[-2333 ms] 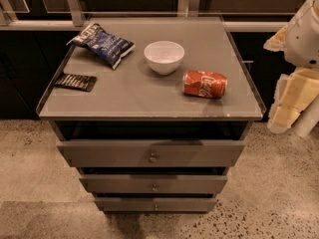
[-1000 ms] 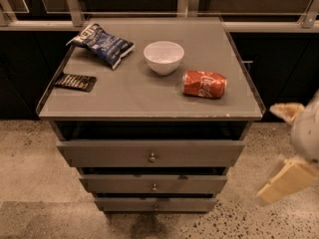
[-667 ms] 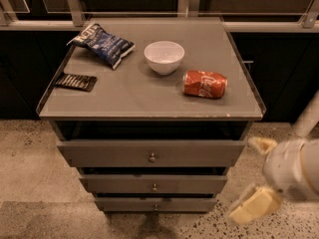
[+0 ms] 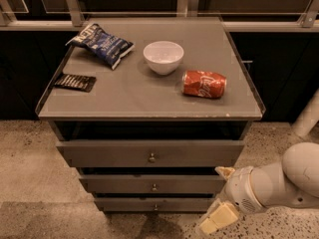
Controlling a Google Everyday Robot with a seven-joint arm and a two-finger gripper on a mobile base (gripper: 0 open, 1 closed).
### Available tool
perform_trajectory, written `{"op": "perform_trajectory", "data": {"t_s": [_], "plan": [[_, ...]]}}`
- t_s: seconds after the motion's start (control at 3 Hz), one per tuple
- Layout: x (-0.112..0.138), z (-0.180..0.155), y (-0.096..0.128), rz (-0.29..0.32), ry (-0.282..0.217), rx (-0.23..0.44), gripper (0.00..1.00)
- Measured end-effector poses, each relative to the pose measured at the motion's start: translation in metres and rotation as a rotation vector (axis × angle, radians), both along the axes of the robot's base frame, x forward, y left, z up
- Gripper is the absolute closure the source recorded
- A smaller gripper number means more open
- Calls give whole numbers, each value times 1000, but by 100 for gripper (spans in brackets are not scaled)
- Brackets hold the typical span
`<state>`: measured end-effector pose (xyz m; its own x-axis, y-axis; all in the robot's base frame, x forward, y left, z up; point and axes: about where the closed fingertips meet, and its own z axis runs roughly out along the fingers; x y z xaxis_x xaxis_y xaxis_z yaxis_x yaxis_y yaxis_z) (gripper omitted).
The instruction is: Open top drawer
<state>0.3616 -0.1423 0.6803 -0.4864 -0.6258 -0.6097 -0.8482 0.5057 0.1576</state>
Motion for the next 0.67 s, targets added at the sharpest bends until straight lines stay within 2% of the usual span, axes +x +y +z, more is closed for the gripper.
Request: {"op": "perform_trajectory", "data": {"t_s": [0.33, 0.67], "plan": [[1, -8, 2, 4, 15, 12, 0], [11, 0, -7, -25, -20, -9, 0]]}}
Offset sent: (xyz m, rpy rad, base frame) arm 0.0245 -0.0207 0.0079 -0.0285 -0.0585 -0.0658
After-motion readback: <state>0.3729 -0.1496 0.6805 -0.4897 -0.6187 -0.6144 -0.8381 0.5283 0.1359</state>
